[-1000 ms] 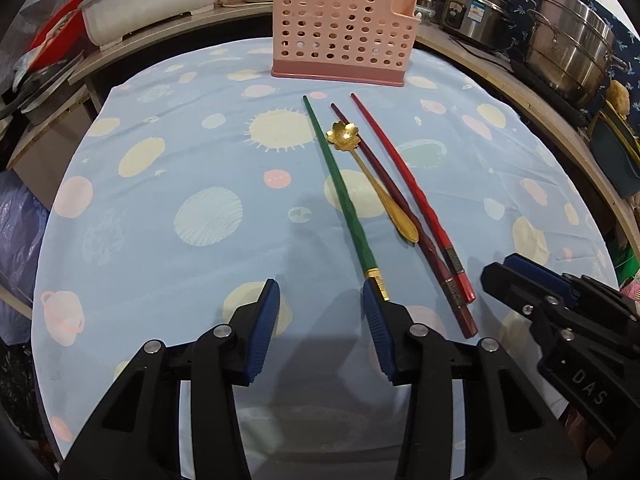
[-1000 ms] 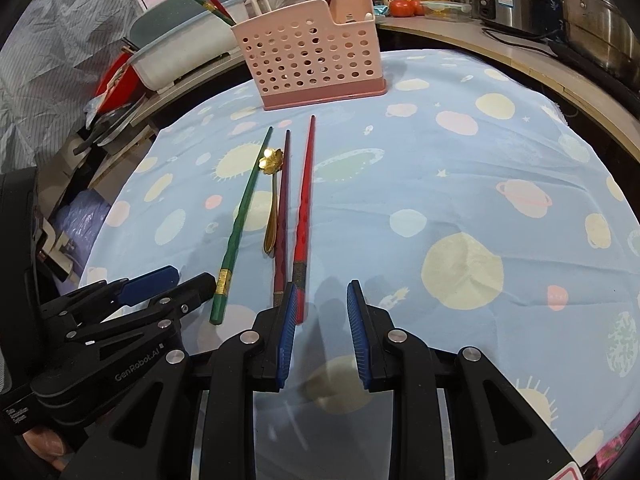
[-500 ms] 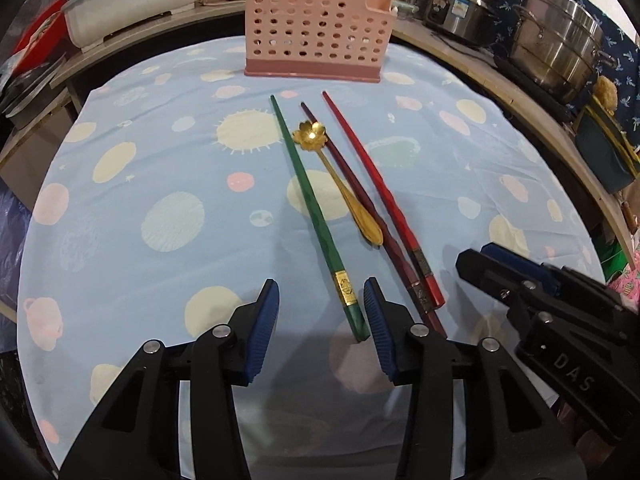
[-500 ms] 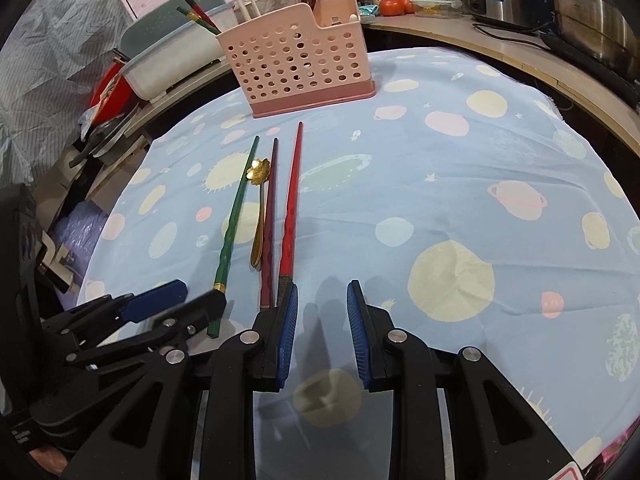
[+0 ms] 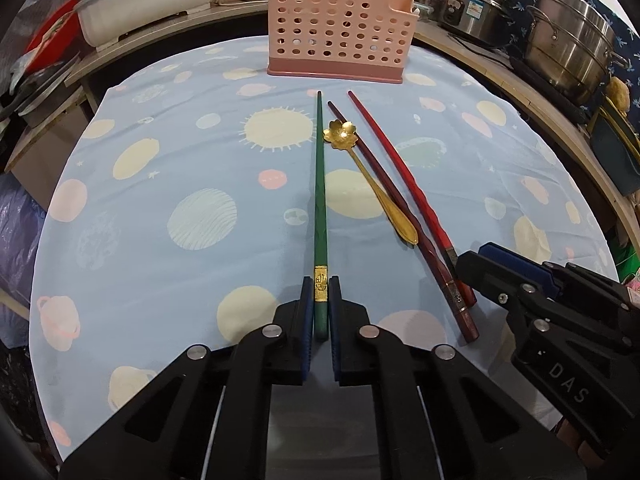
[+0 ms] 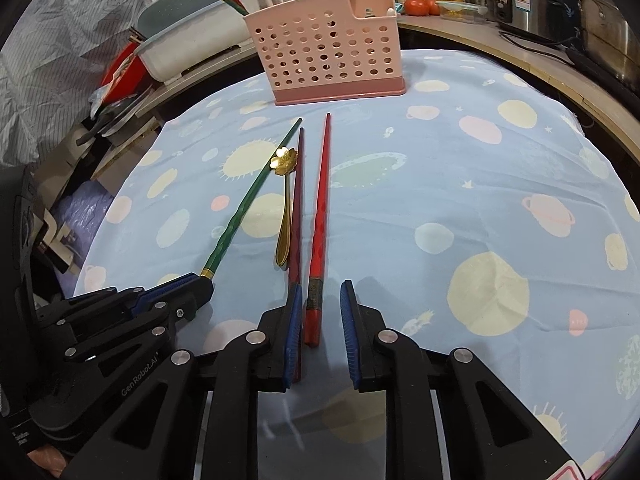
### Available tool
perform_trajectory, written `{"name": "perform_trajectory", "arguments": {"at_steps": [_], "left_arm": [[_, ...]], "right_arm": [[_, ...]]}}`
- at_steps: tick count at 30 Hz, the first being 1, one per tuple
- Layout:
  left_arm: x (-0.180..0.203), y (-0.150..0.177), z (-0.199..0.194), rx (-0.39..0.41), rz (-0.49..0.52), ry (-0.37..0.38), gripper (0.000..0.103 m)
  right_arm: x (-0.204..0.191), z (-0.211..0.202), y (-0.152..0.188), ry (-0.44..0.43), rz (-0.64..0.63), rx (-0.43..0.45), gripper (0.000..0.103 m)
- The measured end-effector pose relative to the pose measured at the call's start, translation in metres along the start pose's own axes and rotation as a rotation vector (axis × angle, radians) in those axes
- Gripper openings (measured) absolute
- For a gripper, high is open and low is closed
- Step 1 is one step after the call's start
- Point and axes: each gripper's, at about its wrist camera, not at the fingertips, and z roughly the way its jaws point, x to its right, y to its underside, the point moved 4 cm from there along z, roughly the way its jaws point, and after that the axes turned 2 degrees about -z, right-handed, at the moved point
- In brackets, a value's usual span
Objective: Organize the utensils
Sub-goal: 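Close the left tool on the green chopstick while the right tool grasps a red chopstick, then lift both chopsticks and carry them over the pink holder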
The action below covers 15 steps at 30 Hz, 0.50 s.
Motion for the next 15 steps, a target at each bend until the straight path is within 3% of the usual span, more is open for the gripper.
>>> {"name": "perform_trajectory", "arguments": {"at_steps": [15], "left_arm": [[-0.0003, 0.0017, 0.0000, 0.012, -0.003, 0.004, 0.007]], "right_arm": [[0.0004, 0.0099, 0.0035, 0.033, -0.038, -0.002, 0.007]]}}
